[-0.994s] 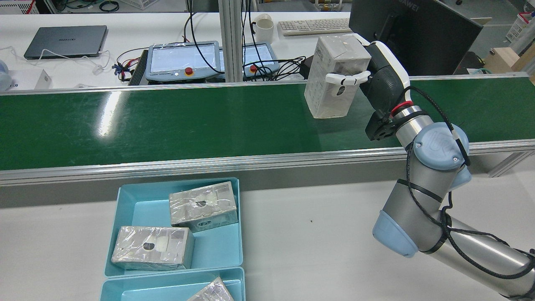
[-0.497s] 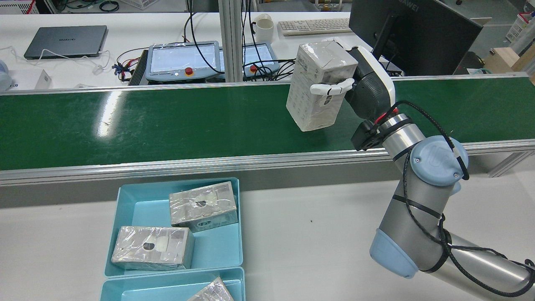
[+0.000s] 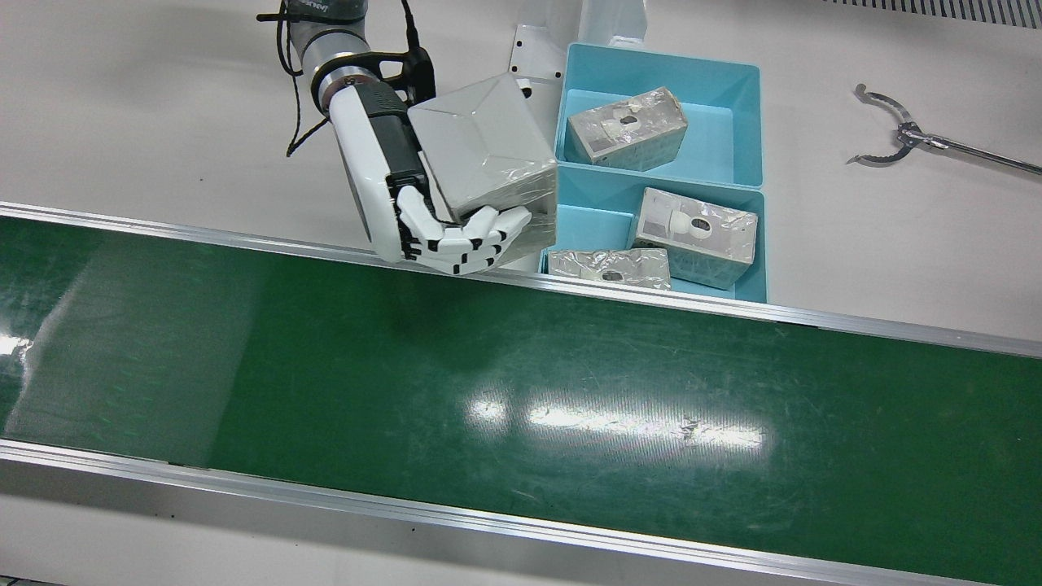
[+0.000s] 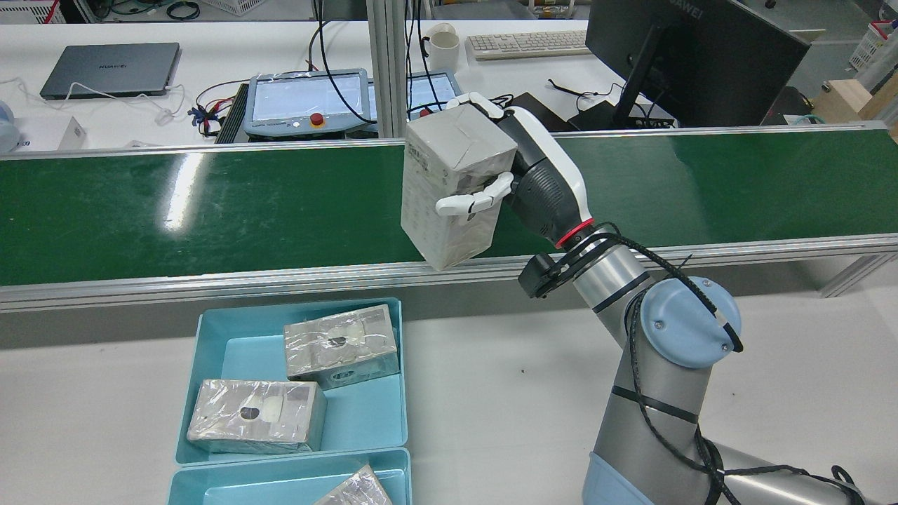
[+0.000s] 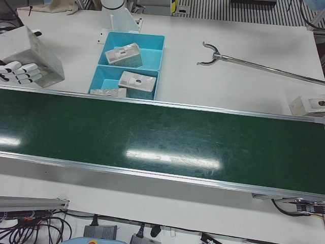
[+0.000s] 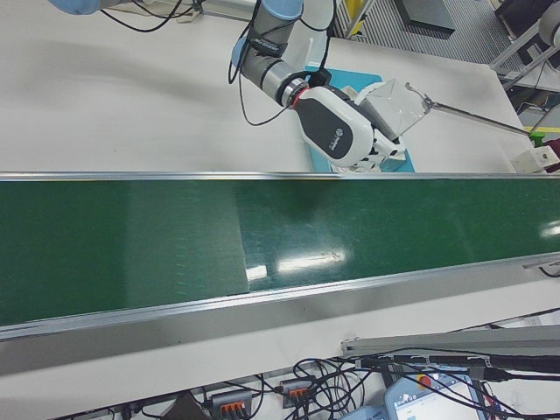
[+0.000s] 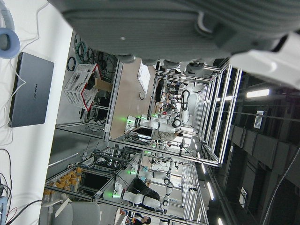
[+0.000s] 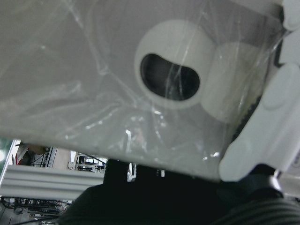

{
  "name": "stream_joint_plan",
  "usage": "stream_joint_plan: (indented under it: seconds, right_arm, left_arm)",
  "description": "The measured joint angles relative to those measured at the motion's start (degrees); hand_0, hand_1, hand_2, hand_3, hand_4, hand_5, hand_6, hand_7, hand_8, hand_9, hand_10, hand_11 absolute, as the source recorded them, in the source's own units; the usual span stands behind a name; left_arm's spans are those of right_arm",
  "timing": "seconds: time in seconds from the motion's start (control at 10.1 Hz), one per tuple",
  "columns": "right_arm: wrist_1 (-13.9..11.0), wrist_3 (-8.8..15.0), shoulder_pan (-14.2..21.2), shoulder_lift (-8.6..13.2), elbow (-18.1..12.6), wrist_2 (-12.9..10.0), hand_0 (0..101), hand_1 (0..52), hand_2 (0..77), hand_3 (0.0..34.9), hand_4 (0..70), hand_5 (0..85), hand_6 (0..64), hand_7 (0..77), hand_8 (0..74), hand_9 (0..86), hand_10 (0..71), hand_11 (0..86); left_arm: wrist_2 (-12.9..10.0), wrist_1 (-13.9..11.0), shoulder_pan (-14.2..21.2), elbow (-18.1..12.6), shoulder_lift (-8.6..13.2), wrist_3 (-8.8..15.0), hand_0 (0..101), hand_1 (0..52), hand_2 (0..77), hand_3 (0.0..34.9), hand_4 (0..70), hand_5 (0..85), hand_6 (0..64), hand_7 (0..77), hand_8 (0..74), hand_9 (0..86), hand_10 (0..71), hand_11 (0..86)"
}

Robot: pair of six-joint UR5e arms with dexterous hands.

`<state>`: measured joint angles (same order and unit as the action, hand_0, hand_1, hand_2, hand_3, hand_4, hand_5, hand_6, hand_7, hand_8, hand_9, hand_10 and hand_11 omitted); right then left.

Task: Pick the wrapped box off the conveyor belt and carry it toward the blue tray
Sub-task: 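Lift the wrapped box off the belt and swing it toward the tray, then lower the box into the blue tray and open the right hand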

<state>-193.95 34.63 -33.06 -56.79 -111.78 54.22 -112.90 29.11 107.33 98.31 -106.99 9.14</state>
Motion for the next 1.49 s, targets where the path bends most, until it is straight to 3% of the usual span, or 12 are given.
stream_joint_plan:
  seconds: [0.3, 0.7, 0.9, 0.99, 1.29, 1.39, 1.49]
  right_arm:
    - [1.7, 6.0, 5.4, 3.8, 0.5, -1.4, 47, 1.1, 24.5, 0.4, 5.4, 66.5, 48.0, 28.9, 58.4, 37.1, 49.1, 44.2]
    - [10.0, 11.8, 10.8, 4.4, 3.1, -5.4, 45, 1.1, 24.5, 0.5, 5.4, 66.5, 48.0, 28.9, 59.4, 37.1, 50.2, 43.6]
    - [11.9, 13.6, 12.2, 4.5, 4.1, -6.1, 45, 1.1, 24.5, 0.4, 5.4, 66.5, 48.0, 29.5, 53.5, 42.0, 50.2, 43.6]
    - [12.3, 14.1, 12.7, 4.6, 5.1, -6.3, 45, 1.1, 24.5, 0.3, 5.4, 66.5, 48.0, 29.5, 43.6, 49.6, 44.7, 46.9]
    - [12.8, 14.5, 13.5, 5.9, 7.9, -6.3, 45, 1.6, 24.0, 0.0, 5.4, 66.5, 48.0, 28.9, 37.6, 50.2, 39.8, 46.9]
    - [12.9, 14.6, 13.7, 6.1, 8.2, -6.3, 47, 1.6, 24.0, 0.0, 6.5, 60.5, 43.1, 16.9, 3.8, 24.0, 5.4, 22.4]
    - [12.9, 14.6, 13.8, 6.2, 8.4, -6.3, 47, 1.6, 24.0, 0.0, 6.5, 60.5, 43.1, 16.9, 3.8, 24.0, 5.4, 22.4]
  left_arm:
    - [0.0, 0.0, 0.0, 0.0, 0.0, 0.0, 0, 0.0, 0.5, 0.0, 0.0, 1.1, 0.0, 0.0, 0.5, 0.5, 0.5, 0.5]
    - [0.0, 0.0, 0.0, 0.0, 0.0, 0.0, 0, 0.0, 0.5, 0.0, 0.0, 1.1, 0.0, 0.0, 0.5, 0.0, 0.5, 0.5]
    - [0.0, 0.0, 0.0, 0.0, 0.0, 0.0, 0, 0.0, 0.5, 0.0, 0.0, 1.1, 0.0, 0.5, 0.5, 0.5, 0.5, 0.5]
    - [0.0, 0.0, 0.0, 0.0, 0.0, 0.0, 0, 0.0, 0.5, 0.0, 0.0, 1.1, 0.0, 0.0, 0.5, 0.5, 0.5, 0.5]
    - [0.0, 0.0, 0.0, 0.0, 0.0, 0.0, 0, 0.0, 0.5, 0.0, 0.0, 1.1, 0.0, 0.0, 0.5, 0.0, 0.5, 0.5]
    - [0.0, 0.0, 0.0, 0.0, 0.0, 0.0, 0, 0.0, 0.5, 0.0, 0.0, 0.5, 0.0, 0.0, 0.5, 0.0, 0.5, 0.5]
    - [0.0, 0.0, 0.0, 0.0, 0.0, 0.0, 0, 0.0, 0.5, 0.0, 0.0, 0.5, 0.0, 0.0, 0.5, 0.5, 0.5, 0.5]
